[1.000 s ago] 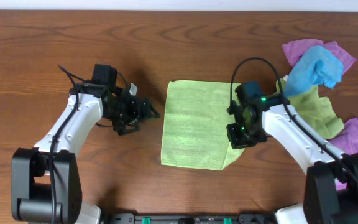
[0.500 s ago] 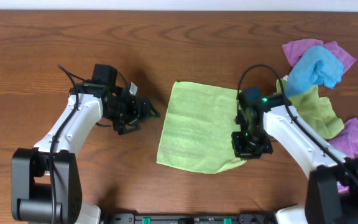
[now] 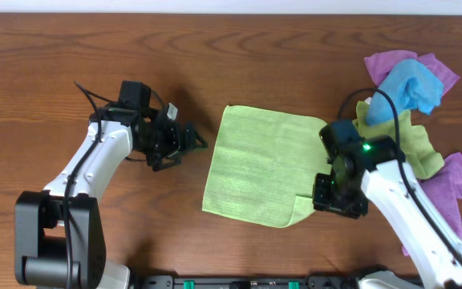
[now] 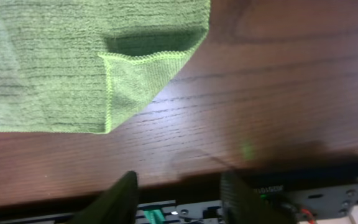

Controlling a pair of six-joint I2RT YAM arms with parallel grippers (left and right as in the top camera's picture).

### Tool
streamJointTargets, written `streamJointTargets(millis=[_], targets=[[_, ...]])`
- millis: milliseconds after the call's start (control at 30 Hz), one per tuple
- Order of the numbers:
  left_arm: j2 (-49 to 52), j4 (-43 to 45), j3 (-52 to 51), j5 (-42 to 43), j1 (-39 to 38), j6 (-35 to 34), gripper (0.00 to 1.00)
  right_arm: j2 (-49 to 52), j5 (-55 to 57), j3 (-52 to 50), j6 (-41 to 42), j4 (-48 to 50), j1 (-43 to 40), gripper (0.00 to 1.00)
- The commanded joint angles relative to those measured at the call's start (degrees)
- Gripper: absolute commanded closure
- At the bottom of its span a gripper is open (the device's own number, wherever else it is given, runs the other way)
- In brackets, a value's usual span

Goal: Fold the cloth
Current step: 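Drag the towel's lower right corner down and right to flatten it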

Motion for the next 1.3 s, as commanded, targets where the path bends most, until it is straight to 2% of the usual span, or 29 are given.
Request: streamJointTargets(millis=[0, 100, 233, 367, 600, 900, 1100, 1267], targets=[[-0.8, 0.0, 0.0, 0.2, 0.2, 0.6, 0.09, -4.5, -4.0, -3.5, 7.0, 3.1, -0.2, 0.47], [-0.8, 0.0, 0.0, 0.2, 0.2, 0.6, 0.09, -6.9, -11.1, -7.5, 7.2, 11.1, -0.2, 0.41], [-0.8, 0.0, 0.0, 0.2, 0.2, 0.6, 0.07, -6.0, -18.1, -12.0, -3.8, 24.9, -0.1, 0.39], [-0.8, 0.0, 0.0, 0.2, 0.2, 0.6, 0.07, -2.8, -15.3, -13.4, -10.3, 31.8, -0.1, 0.38], [-0.8, 0.0, 0.0, 0.2, 0.2, 0.6, 0.06, 5.7, -13.0, -13.4, -17.3, 36.8, -0.2, 0.39], [-0.8, 0.0, 0.0, 0.2, 0.2, 0.6, 0.06, 10.5, -14.9, -13.4, -18.4, 34.9, -0.2, 0.45], [-0.8, 0.0, 0.0, 0.2, 0.2, 0.6, 0.06, 10.1, -20.0, -13.4, -18.1, 26.5, -0.1, 0.45], [-0.8, 0.0, 0.0, 0.2, 0.2, 0.6, 0.06, 9.3, -19.9, -13.4, -18.1, 18.8, -0.1, 0.52]])
